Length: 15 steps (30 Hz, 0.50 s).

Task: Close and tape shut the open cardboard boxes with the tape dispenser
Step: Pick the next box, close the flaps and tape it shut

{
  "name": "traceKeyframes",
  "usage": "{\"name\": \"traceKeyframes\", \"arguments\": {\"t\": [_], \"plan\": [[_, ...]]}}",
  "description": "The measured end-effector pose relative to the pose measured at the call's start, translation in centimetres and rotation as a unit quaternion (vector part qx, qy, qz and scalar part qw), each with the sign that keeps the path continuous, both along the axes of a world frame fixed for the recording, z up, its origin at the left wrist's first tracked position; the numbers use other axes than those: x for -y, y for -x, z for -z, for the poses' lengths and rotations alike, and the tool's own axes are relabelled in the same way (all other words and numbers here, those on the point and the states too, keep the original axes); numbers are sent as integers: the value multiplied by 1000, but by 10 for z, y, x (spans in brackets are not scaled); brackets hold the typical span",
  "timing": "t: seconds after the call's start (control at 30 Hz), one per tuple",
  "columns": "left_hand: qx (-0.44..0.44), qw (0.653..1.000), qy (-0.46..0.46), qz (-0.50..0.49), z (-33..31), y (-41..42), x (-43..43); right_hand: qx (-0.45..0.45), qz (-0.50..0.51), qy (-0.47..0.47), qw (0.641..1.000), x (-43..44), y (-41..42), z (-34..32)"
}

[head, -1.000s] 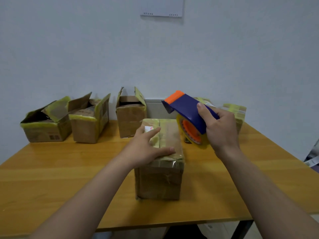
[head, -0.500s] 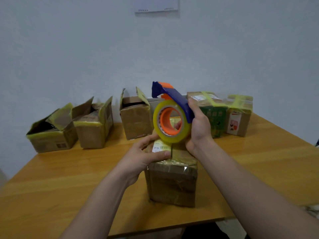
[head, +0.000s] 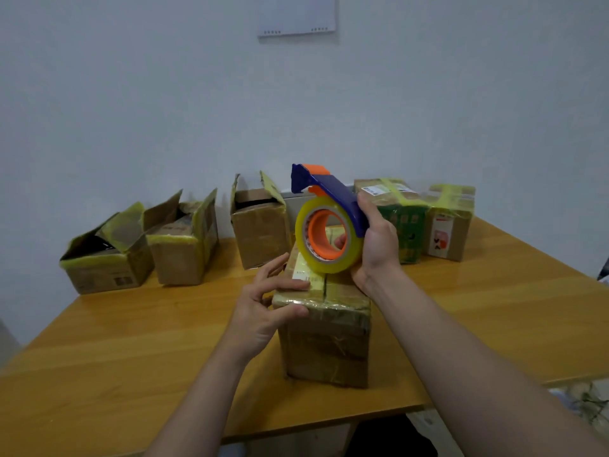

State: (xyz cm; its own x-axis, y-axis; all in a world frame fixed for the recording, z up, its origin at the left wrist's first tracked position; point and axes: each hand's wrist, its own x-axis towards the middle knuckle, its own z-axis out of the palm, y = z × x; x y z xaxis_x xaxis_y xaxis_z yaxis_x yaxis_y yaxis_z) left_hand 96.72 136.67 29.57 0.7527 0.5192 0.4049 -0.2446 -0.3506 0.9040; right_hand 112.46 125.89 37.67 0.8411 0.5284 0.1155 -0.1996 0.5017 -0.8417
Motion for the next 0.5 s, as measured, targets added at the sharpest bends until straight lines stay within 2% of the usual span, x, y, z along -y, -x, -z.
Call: {"name": "traceKeyframes", "arguments": {"t": [0.1,0.2,0.33,0.5], "plan": [[20,1000,-6,-21,3,2,5,-9,1,-11,1000,1,-1,0],[25,1000,10,-2,6,7,8,17,2,2,1000,-1,0,1],[27,993,103,55,7,13,5,32,-1,8,999,-3,-1,2],[41,999,17,-5,5,11,4,12,15,-9,1000,-6,-5,3]]}}
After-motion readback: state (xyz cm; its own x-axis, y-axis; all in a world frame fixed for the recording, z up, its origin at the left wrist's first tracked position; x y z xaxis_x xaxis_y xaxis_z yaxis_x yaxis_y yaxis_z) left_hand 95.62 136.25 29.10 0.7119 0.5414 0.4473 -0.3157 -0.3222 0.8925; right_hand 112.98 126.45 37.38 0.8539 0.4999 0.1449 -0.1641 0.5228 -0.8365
